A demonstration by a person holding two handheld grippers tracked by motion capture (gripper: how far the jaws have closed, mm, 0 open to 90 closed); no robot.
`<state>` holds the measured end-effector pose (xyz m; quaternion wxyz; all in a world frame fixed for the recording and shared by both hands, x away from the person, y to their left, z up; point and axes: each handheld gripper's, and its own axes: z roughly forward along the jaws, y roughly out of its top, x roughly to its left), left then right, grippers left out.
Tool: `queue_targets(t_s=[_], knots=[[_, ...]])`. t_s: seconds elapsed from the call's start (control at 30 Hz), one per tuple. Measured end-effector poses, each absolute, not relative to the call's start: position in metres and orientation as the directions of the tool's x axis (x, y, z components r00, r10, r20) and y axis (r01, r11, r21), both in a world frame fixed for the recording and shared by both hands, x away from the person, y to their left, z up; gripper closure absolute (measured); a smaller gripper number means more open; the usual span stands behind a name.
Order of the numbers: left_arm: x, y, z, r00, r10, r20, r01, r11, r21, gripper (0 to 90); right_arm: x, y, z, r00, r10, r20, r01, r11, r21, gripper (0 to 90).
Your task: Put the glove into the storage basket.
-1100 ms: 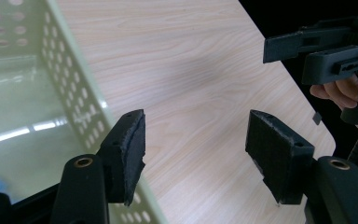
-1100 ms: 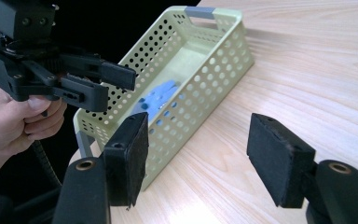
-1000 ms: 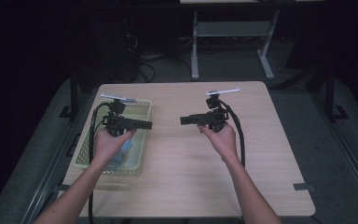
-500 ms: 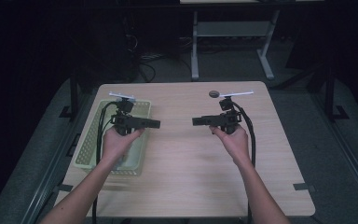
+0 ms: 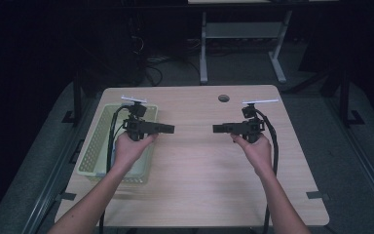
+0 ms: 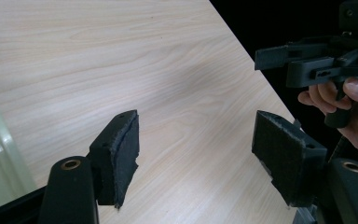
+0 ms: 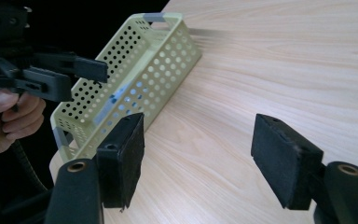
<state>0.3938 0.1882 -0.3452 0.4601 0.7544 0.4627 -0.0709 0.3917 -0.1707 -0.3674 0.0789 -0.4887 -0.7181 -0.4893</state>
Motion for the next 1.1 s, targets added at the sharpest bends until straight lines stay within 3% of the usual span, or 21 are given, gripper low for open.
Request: queue_targets(t_s=[1.1], knots=[[0.386, 0.130, -0.365, 0.606, 0.582, -0.543, 0.746, -0.178, 0.642, 28.0, 0.373, -0.235, -0.397, -0.420, 0.667, 0.615, 0.816, -0.019, 0.578, 31.2]])
